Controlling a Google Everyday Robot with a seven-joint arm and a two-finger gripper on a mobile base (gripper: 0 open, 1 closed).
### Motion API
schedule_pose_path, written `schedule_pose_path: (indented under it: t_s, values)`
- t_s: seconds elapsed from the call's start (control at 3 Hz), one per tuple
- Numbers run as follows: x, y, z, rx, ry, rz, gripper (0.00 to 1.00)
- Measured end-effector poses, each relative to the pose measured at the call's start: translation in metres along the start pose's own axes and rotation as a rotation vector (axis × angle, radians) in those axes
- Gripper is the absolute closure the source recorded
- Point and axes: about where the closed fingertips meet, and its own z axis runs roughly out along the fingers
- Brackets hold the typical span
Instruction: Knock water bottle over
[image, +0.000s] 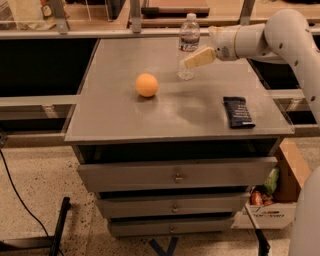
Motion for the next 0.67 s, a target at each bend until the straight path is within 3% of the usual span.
schedule_pose_path:
  t_s: [0.33,0.67]
  values:
    - [-0.006,0.001,0.018,-0.018,-0.049,0.017,0.0]
    - [-0.01,0.003,0.031,-0.028,-0.087,0.022,0.17]
